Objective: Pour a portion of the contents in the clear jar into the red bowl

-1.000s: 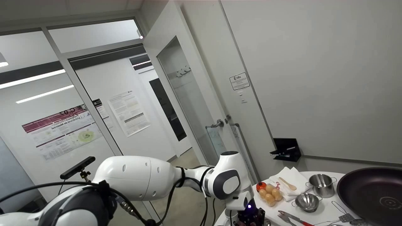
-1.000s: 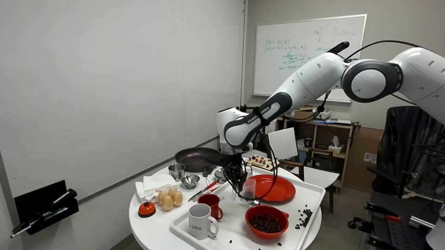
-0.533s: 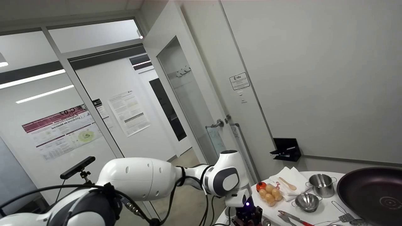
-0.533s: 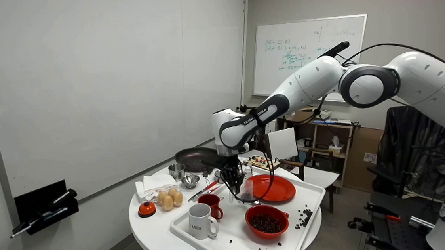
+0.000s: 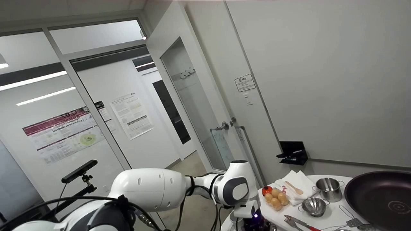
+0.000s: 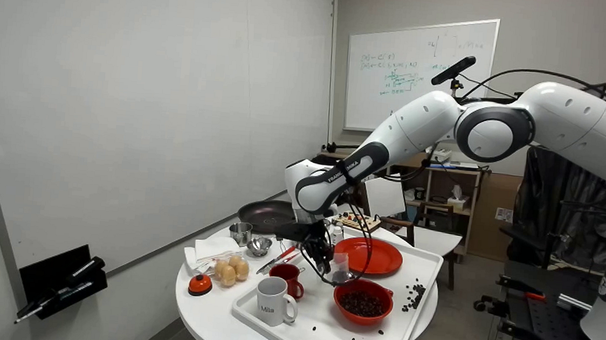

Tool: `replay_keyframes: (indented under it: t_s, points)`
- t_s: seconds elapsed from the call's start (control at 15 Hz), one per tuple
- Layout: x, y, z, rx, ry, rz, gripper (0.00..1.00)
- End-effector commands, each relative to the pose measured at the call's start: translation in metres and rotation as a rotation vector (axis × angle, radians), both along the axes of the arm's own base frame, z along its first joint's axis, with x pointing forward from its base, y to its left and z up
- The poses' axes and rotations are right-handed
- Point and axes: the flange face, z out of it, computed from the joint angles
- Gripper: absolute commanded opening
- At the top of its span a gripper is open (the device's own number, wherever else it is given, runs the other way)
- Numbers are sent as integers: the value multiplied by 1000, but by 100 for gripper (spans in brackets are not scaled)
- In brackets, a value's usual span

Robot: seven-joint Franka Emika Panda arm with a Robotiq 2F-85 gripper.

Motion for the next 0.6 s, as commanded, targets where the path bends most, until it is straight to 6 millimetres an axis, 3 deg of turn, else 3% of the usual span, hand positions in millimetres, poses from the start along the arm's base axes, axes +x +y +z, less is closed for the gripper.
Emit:
replay_keyframes:
  t_s: [0.0, 0.33, 0.53]
  points:
    - [11, -1, 8, -8, -2, 14, 60]
    - [15, -8, 63, 30, -67, -23, 95]
    - [12, -19, 107, 39, -101, -72, 100]
